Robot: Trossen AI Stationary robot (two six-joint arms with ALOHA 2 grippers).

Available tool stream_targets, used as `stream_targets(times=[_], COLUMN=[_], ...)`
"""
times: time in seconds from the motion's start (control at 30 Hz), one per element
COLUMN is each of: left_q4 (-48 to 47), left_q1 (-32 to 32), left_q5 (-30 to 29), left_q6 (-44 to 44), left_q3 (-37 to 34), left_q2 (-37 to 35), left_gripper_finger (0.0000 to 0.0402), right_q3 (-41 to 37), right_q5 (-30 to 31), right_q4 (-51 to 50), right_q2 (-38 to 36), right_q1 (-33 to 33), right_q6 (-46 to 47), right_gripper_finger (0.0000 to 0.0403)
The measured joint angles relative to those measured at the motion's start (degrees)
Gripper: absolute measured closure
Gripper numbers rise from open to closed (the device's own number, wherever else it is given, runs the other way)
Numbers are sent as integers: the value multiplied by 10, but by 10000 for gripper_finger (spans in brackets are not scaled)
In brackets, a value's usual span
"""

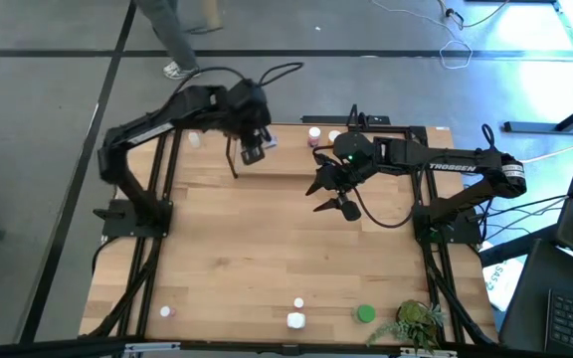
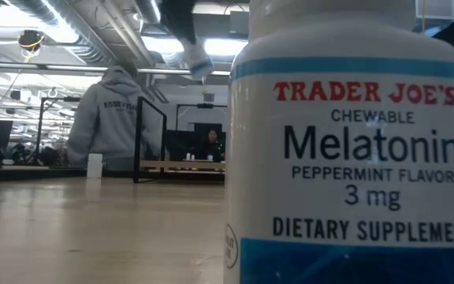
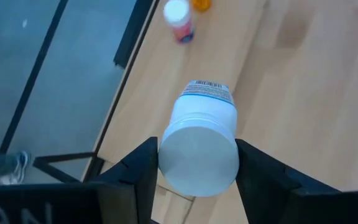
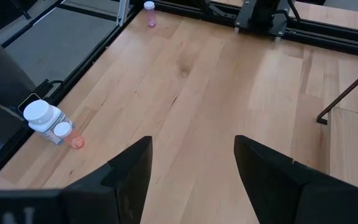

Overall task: Pick and place medicine bottles onto shelf by color
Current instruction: Put the top white and blue pill bottle on the shelf

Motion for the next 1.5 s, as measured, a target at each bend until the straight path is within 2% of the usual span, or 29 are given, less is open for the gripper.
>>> stream_targets(times=[0.2,0.47,0.73,1.0,1.27,1.37,1.5], left_q4=[-1,1,3,4,13,9,12], left_q1=[32,57,91,131,167,176,183], left_q5=[28,30,45,59,70,77,72], left_q6=[1,33,100,122,136,147,150], left_q3=[2,3,3,3,4,2,2], left_q2=[51,113,160,178,194,196,203], left_gripper_finger=[235,235,235,235,235,235,235], right_q3=[0,0,0,0,0,0,0], right_q5=[0,9,140,221,351,375,375], right_q4=[1,33,74,73,73,72,73], right_q2=[0,0,0,0,0,0,0], right_q1=[0,-1,-1,-4,-4,-4,-4], right_q6=[0,30,62,136,212,212,211], right_gripper_finger=[173,173,173,173,173,173,173])
